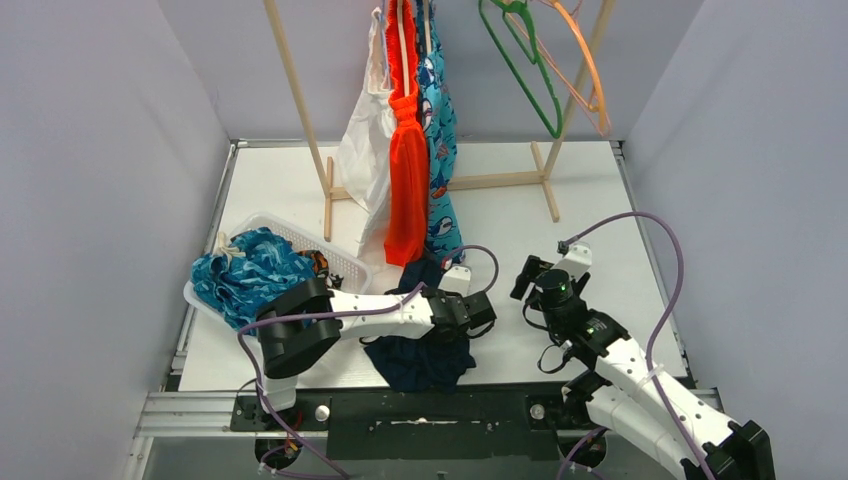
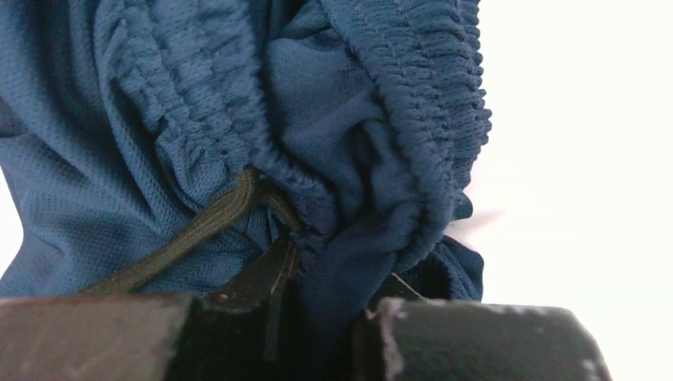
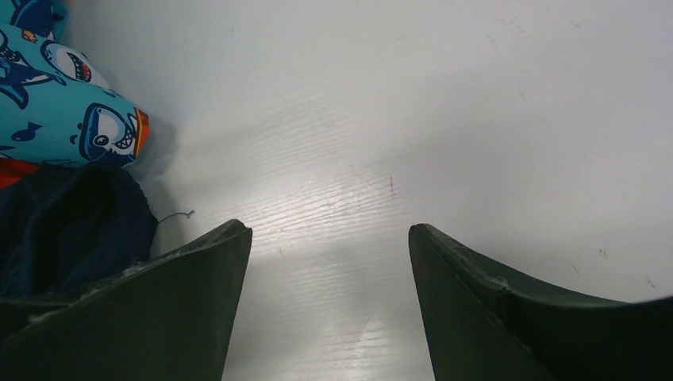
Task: Remove the shorts from the hanger
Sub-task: Pick up the shorts at the center of the board.
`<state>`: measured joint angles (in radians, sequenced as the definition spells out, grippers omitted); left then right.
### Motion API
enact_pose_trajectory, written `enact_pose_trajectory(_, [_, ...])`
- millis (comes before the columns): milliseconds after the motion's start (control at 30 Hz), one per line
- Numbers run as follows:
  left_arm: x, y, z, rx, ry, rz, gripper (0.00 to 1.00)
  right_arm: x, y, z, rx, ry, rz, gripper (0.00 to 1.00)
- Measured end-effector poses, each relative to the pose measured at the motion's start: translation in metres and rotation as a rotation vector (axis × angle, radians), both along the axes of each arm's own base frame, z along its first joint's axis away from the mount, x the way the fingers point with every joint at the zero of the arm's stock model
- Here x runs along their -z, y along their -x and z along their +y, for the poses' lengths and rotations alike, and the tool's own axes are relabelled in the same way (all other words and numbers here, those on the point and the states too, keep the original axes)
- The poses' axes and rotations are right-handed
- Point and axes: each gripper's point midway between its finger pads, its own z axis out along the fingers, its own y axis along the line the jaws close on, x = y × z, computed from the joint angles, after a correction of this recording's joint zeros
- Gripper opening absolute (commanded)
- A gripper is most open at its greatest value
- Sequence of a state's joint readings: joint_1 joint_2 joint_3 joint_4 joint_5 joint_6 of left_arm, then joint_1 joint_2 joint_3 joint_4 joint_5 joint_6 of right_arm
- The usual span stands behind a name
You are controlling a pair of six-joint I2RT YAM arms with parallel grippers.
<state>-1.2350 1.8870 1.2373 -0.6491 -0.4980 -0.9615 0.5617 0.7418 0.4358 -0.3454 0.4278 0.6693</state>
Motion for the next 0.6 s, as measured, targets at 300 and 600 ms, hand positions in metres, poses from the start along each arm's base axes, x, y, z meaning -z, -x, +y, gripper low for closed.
enact_pose_trajectory(300, [-0.013,0.003,0.022,-0.088,-0.102,-0.092,0.0,-0.005,-0.001,-0.003,0.013,-0.016,-0.017,0.74])
enact_pose_trajectory(600, [-0.169,-0.018,0.074,-0.246,-0.034,-0.329,0.0,-0.007,-0.002,-0.006,0.025,-0.024,-0.026,0.74])
